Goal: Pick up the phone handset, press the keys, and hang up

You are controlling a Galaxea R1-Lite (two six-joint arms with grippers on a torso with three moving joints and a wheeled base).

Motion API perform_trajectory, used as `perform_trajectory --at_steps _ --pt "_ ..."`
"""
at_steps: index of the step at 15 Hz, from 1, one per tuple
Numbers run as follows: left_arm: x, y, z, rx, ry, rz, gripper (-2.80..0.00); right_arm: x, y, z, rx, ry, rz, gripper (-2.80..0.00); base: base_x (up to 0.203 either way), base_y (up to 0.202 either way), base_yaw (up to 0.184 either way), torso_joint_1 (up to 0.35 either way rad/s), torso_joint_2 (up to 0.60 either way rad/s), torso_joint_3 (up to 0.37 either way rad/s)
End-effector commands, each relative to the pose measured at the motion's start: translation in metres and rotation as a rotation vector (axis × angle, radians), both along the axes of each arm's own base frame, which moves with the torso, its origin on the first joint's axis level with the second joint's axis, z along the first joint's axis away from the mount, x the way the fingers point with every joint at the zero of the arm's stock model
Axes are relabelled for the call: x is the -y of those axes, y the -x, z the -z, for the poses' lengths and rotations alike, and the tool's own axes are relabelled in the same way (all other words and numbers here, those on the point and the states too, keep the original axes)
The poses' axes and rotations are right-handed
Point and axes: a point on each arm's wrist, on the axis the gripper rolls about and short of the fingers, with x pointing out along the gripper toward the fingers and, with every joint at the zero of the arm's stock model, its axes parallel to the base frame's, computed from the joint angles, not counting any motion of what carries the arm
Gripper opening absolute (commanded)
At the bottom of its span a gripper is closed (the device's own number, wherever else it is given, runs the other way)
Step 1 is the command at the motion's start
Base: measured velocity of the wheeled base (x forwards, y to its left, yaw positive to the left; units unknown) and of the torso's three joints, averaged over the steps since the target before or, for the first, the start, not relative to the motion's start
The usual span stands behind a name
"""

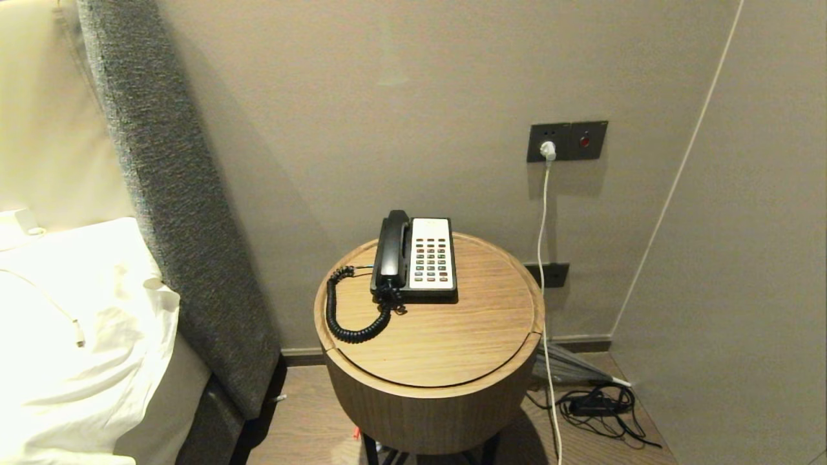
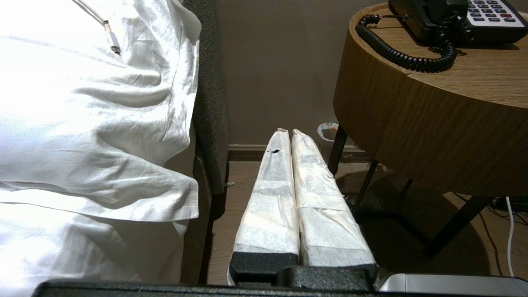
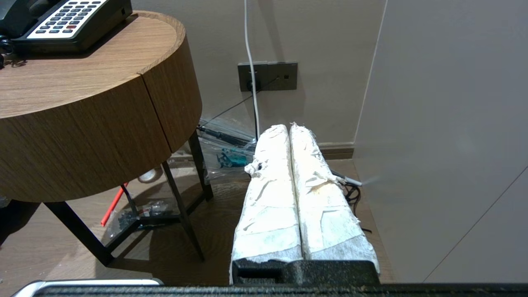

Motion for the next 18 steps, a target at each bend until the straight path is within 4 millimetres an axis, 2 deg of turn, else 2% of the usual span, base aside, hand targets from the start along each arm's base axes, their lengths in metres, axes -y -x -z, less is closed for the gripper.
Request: perform_trajectory --at_steps 1,18 --pt "0.0 -0.0001 0.0 -0.002 0.0 0.0 -2.8 0.0 -0.0001 0.0001 -0.002 0.0 0.0 -2.8 0.0 0.0 0.0 0.0 0.0 0.0" --pt "0.0 -0.0001 0.0 -0.002 0.0 0.0 -2.8 0.0 -0.0002 -0.0001 -0.001 0.0 0.0 -2.8 0.0 0.0 0.0 0.0 0.0 0.0"
